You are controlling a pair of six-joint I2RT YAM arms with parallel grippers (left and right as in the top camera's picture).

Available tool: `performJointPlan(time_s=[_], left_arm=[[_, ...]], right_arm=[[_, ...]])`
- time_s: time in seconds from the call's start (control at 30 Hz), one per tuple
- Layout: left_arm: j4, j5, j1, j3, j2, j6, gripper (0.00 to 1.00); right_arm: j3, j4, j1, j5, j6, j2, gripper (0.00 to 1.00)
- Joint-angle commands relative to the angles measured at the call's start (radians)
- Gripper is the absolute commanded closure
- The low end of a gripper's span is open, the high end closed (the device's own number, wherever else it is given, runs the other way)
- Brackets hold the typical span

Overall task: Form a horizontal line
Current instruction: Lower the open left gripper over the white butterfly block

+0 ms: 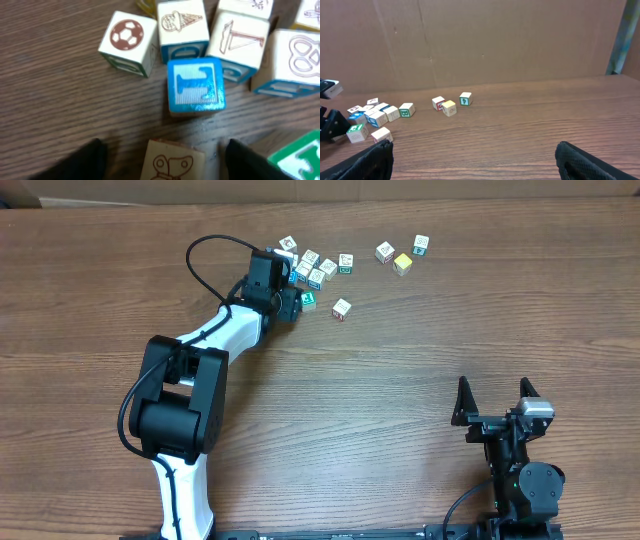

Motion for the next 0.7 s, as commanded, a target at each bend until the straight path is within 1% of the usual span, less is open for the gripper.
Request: performJointPlan(time_s=[0.0,0.13,0.2,0.3,0.37,0.43,0.5,0.67], left_arm=[[0.010,0.008,-0.001,0.001,0.005,0.008,0.40],[0.017,0.008,-0.001,0.001,0.005,0.008,0.44],[0.019,0.008,-0.001,0.001,0.005,0.008,0.51],[0.019,0.014,-0.001,0.001,0.005,0.007,0.53],[0.020,0.032,-0.001,0.001,0.005,0.007,0.52],[0.023,0.035,0.000,0.001,0.005,0.007,0.47],[0.023,0.035,0.000,0.001,0.005,0.007,0.46],[0.011,0.059,-0.001,0.001,0.005,0.007,0.42]], right_arm=[[-0.011,0.002,0.005,-0.004,-0.004,-0.010,0.00],[-0.011,0.002,0.005,-0.004,-0.004,-0.010,0.00],[-0.011,0.002,0.005,-0.004,-0.004,-0.010,0.00],[-0.011,0.002,0.005,-0.004,-0.004,-0.010,0.00],[-0.011,0.002,0.005,-0.004,-0.004,-0.010,0.00],[-0.011,0.002,0.005,-0.004,-0.004,-0.010,0.00],[-0.011,0.002,0.005,-0.004,-0.004,-0.010,0.00],[-0.011,0.002,0.005,-0.004,-0.004,-0.010,0.00]])
